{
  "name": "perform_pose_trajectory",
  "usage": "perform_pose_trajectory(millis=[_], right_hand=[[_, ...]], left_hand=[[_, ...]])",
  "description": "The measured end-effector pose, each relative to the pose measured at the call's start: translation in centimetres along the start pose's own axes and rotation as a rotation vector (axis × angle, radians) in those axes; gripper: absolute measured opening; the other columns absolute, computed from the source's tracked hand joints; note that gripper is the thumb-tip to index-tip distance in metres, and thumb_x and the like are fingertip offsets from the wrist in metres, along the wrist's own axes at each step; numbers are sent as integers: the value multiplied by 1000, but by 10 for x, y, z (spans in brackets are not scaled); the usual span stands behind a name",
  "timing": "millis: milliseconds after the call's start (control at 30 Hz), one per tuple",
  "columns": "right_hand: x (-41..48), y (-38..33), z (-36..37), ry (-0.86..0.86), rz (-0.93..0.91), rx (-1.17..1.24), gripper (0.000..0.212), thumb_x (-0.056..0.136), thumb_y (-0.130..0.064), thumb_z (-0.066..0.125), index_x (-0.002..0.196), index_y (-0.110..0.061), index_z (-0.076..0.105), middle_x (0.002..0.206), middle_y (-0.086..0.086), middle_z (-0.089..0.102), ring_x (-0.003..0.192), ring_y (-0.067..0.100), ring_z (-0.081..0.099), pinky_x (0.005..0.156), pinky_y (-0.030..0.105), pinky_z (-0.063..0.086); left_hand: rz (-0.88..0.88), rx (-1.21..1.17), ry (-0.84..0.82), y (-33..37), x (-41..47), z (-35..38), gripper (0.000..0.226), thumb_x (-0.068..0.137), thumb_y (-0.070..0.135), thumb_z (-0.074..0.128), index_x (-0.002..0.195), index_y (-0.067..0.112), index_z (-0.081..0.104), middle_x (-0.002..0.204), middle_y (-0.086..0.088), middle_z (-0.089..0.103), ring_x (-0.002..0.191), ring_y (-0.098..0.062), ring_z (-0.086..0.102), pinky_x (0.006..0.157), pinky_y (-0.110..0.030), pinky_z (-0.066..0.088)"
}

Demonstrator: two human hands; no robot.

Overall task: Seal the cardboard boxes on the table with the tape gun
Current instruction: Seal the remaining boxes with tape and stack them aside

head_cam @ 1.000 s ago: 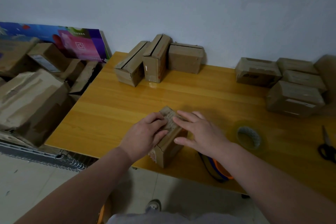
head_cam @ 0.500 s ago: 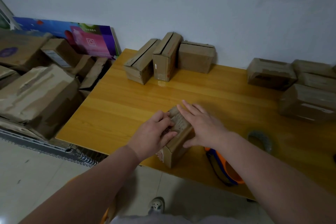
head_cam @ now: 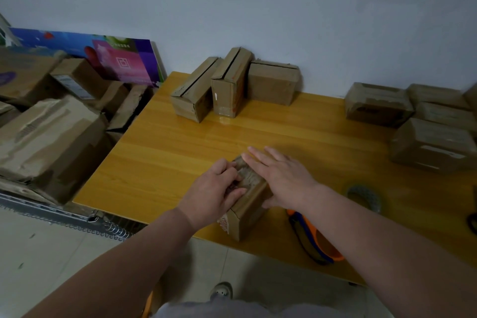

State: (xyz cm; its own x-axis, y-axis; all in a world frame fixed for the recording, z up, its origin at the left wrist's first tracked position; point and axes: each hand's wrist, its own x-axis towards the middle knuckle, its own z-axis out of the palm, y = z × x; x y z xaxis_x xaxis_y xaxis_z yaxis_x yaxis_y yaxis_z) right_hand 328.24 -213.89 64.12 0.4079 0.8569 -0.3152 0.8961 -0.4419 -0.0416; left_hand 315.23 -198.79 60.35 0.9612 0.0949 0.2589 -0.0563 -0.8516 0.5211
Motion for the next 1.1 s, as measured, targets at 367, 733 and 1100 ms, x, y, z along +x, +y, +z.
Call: perform_pose_trajectory(millis=[367, 733, 1100], right_hand=[[-12, 6, -6, -25, -20, 33, 112, 77, -44, 75, 150, -41, -11, 158, -15, -19, 148, 21, -7, 116, 47, 17], [-31, -1, -3, -17, -6, 68, 97, 81, -42, 72, 150, -46, 2, 157, -11, -26, 148, 22, -9, 118, 46, 15], [-52, -6, 5, 88, -35, 175, 81, 88, -25, 66, 150, -44, 17, 160, -15, -11, 146, 17, 1, 112, 39, 27]], left_hand=[[7, -16, 2, 2, -2, -1, 47, 88, 49, 44, 100, 7, 60, 105, -4, 47, 122, -15, 50, 88, -20, 46], [7, 15, 0, 5, -2, -2, 49, 88, 50, 42, 99, 6, 60, 106, -6, 48, 119, -20, 52, 86, -32, 52], [66, 75, -48, 7, 3, -4, 44, 92, 46, 41, 98, 6, 56, 99, -4, 45, 91, -26, 56, 75, -26, 44]])
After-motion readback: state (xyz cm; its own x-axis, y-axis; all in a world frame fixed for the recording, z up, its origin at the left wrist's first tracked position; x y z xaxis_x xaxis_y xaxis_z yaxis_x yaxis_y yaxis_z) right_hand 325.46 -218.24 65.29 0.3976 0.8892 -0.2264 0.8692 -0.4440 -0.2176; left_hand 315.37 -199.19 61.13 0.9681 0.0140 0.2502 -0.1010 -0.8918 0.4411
